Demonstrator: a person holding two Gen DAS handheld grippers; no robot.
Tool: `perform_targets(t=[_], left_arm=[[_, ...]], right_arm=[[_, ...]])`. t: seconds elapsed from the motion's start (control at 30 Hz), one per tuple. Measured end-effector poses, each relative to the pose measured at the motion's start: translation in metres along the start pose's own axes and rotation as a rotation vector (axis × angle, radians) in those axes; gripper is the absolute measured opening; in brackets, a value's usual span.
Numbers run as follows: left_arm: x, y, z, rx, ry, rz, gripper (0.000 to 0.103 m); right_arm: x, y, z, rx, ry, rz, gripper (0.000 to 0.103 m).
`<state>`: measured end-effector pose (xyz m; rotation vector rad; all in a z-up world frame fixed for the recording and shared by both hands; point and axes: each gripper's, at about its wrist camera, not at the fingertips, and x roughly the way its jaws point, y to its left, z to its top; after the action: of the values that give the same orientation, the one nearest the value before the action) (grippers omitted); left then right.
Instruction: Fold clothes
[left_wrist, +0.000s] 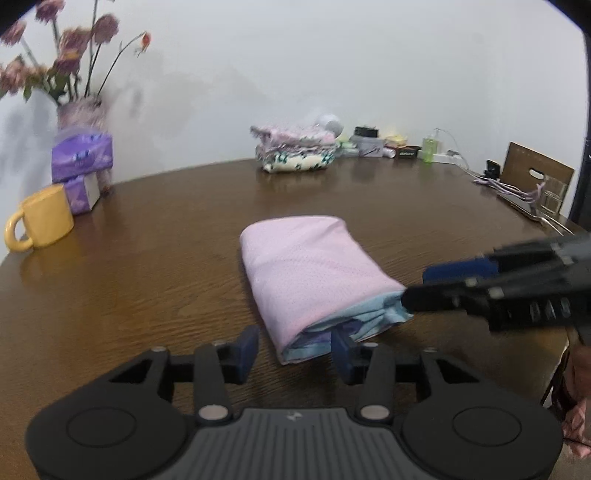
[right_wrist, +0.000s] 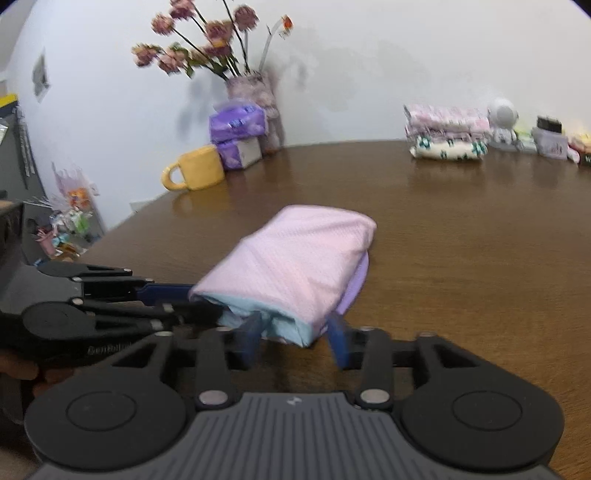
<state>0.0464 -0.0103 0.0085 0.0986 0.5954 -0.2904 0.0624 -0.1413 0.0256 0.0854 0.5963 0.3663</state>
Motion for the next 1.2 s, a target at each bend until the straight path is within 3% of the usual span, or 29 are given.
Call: perform_targets(t=[0.13,0.23,0.27,0.6,0.77,0.83,0.97,1.07,1.2], left_arm=[[0.003,-0.005,0.0,0.031,0.003,0.028,0.039],[0.007,-0.003,0.0,0.039,0.018,0.041,0.011],[0.008,-0.001,0.001,0.04,0.024,0.039,0.008],[0.031,0.054,0.022,0.087,0.11,0.082,0.008],[0.051,0.077,0.043,0.091,0.145,0.089,0.015],[0.054,0.083,0.048,0.062,0.153,0.111,0.027],[0.025,0.089,0.047,-0.028,0.097,0.097,0.043],[-0.002,0.084,0.047,-0.086,0.023,0.073,0.044],[0.002,0.062,0.059,-0.079,-0.018,0.028,0.043]], right_arm=[[-0.002,-0.003,0.008,-0.041,-0.003,-0.009,0.041],[-0.001,-0.002,0.01,-0.055,0.001,0.001,0.041],[0.0,-0.002,0.011,-0.059,0.002,0.005,0.041],[0.004,-0.001,0.017,-0.06,0.025,0.055,0.048],[0.014,-0.003,0.023,-0.044,0.044,0.067,0.05],[0.019,-0.008,0.029,-0.031,0.047,0.067,0.05],[0.028,-0.019,0.045,-0.015,0.045,0.058,0.05],[0.038,-0.025,0.06,-0.039,0.045,0.067,0.049],[0.061,-0.022,0.08,-0.097,0.061,0.124,0.034]])
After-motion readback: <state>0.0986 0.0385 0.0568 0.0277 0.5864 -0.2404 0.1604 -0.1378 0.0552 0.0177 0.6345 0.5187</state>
